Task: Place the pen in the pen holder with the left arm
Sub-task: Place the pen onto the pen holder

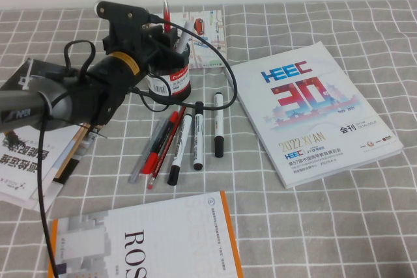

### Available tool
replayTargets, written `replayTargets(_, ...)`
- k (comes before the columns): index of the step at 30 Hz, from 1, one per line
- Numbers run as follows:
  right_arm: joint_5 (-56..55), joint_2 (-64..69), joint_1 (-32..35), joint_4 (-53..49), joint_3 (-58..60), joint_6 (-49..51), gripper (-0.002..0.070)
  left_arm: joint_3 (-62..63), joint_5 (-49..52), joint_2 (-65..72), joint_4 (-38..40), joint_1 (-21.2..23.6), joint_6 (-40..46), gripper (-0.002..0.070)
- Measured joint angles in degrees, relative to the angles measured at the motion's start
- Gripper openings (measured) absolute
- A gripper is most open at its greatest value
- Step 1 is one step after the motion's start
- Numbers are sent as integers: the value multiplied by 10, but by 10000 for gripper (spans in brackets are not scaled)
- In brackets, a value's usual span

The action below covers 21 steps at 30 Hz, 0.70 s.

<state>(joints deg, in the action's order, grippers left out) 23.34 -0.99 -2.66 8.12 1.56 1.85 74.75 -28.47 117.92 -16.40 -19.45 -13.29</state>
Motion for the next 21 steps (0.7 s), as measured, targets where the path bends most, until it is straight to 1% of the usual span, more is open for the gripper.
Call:
replayTargets(2,0,0,0,0,0,0,-15,0,1,0,0,0,0,271)
replayTargets(4,0,0,0,0,0,0,-15,0,6,0,0,0,0,305)
replayTargets(8,0,0,0,0,0,0,-15,0,41,-7,0,0,0,326)
replayTargets(11,0,0,0,0,0,0,-15,0,93,-36,0,0,0,317)
replayTargets(13,0,0,0,0,0,0,-15,0,132,-67,0,0,0,279)
replayTargets(17,0,0,0,0,0,0,-15,-12,206,-150,0,0,0,90)
replayTargets(18,0,0,0,0,0,0,-15,-34,222,-192,0,0,0,41)
replayTargets(19,0,0,0,0,0,0,-15,-67,228,-240,0,0,-3,18)
replayTargets(21,0,0,0,0,0,0,-15,-108,234,-292,0,0,-8,7)
